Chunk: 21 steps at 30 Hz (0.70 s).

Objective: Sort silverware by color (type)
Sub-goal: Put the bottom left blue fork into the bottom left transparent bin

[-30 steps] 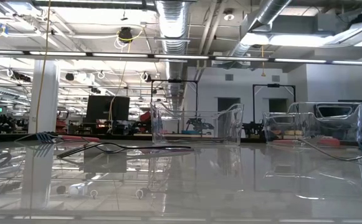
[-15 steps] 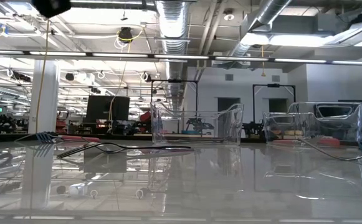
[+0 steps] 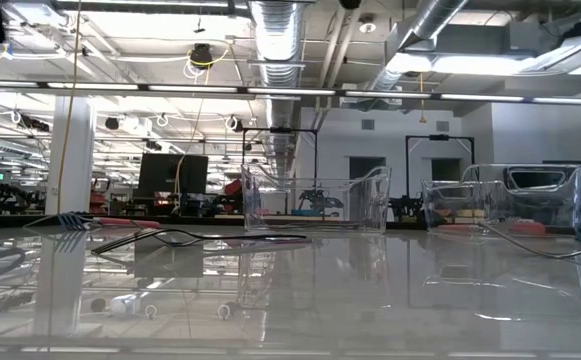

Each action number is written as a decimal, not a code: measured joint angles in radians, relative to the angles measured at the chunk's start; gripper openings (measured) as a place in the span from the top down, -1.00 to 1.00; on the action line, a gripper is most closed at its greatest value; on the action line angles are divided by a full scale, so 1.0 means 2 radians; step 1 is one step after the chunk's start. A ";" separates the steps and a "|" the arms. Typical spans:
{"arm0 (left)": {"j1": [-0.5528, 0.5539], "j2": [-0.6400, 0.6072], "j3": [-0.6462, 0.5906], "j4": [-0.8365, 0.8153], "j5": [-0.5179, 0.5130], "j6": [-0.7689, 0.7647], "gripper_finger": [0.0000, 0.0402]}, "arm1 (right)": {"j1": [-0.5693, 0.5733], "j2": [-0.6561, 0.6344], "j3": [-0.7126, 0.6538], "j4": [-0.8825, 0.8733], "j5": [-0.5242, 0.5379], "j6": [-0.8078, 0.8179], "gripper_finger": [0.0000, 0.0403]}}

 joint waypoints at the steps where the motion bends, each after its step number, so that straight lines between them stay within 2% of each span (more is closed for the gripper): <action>1: -0.016 0.004 0.000 -0.010 0.002 -0.022 1.00 | 0.000 0.000 0.000 -0.011 -0.005 -0.003 -0.31; 6: -0.071 0.043 0.000 -0.051 0.003 -0.088 1.00 | 0.001 0.000 0.000 -0.063 -0.008 -0.045 -0.31; 13: -0.080 0.101 0.000 -0.076 0.013 -0.139 1.00 | -0.007 0.000 0.000 -0.077 -0.009 -0.082 -0.31; 17: -0.079 0.129 0.000 -0.073 0.065 -0.133 0.97 | -0.012 0.000 0.000 -0.080 -0.026 -0.082 -0.31; 21: -0.079 0.141 0.000 -0.080 0.101 -0.126 0.83 | -0.011 0.000 0.000 -0.097 -0.034 -0.082 -0.31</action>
